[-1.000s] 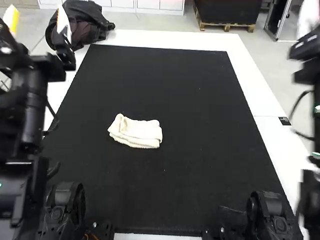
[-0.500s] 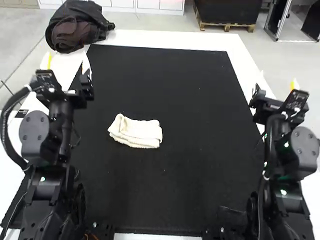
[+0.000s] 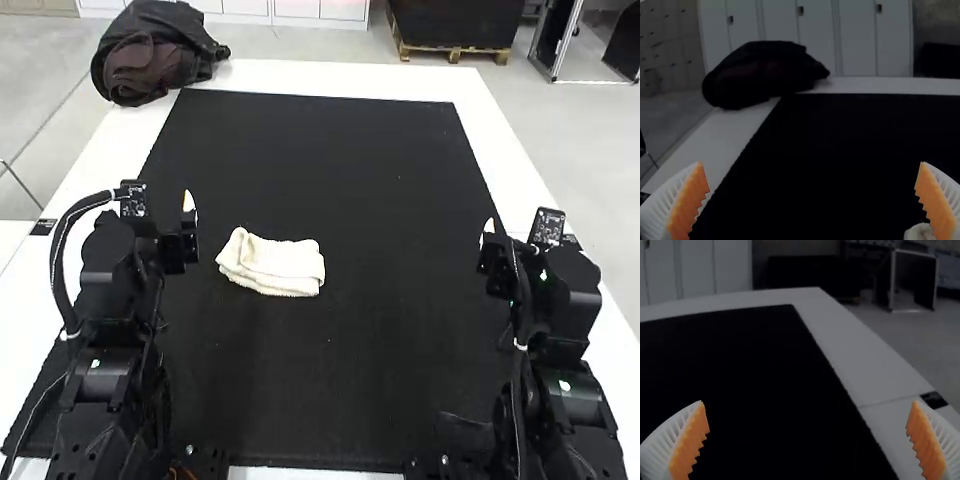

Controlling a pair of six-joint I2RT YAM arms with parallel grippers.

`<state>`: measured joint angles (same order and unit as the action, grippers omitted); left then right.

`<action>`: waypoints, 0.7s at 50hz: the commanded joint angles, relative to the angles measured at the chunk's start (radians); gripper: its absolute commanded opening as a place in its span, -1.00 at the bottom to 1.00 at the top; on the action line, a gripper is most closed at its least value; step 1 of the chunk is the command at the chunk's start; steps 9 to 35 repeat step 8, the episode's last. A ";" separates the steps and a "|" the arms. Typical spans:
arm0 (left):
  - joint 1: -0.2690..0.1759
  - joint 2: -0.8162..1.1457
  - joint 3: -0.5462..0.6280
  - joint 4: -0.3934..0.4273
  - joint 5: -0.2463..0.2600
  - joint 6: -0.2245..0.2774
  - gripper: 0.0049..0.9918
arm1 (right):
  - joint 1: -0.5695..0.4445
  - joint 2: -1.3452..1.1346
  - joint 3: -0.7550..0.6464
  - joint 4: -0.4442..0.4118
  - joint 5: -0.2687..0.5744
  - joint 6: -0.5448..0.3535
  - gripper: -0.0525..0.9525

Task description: Fold the towel.

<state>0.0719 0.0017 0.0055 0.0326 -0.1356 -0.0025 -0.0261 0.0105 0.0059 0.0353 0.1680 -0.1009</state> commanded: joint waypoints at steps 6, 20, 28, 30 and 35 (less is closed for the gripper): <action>-0.003 -0.005 -0.004 0.004 -0.016 0.025 0.95 | 0.000 -0.007 -0.006 0.005 -0.022 0.004 0.92; -0.003 -0.005 -0.004 0.004 -0.016 0.025 0.95 | 0.002 -0.007 -0.006 0.005 -0.022 0.004 0.92; -0.003 -0.005 -0.004 0.004 -0.016 0.025 0.95 | 0.002 -0.007 -0.006 0.005 -0.022 0.004 0.92; -0.003 -0.005 -0.004 0.004 -0.016 0.025 0.95 | 0.002 -0.007 -0.006 0.005 -0.022 0.004 0.92; -0.003 -0.005 -0.004 0.004 -0.016 0.025 0.95 | 0.002 -0.007 -0.006 0.005 -0.022 0.004 0.92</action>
